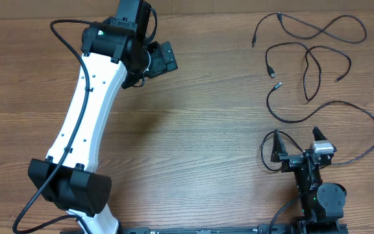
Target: Untangle cables
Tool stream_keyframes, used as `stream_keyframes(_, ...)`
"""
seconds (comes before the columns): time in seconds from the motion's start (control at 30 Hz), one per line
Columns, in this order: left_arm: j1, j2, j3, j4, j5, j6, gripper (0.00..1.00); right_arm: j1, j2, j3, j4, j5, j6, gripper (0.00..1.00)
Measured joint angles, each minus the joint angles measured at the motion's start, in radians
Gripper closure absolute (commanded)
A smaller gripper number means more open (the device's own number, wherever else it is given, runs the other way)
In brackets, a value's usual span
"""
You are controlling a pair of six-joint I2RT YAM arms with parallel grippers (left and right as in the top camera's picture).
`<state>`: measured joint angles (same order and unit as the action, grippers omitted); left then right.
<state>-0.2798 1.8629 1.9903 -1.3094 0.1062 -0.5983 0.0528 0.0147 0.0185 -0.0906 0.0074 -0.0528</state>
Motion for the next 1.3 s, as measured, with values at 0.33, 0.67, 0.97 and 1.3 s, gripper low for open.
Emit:
stream_keyframes(0.33,0.000,0.000,0.000,-0.035,-0.092,0.003,0.00,0.000,0.000,0.000,0.000,-0.001,0.000,0.00)
stream_keyframes(0.67,0.000,-0.002,0.000,-0.022,-0.332,0.007,0.01,0.000,0.000,0.000,0.000,0.000,0.000,0.00)
stream_keyframes(0.97,0.000,-0.077,0.000,-0.019,-0.536,0.007,0.01,0.000,0.000,0.000,0.000,0.000,0.000,0.00)
stream_keyframes(1.3,0.076,-0.200,0.000,-0.036,-0.621,0.121,0.00,0.000,0.000,0.000,0.000,0.000,0.000,0.00)
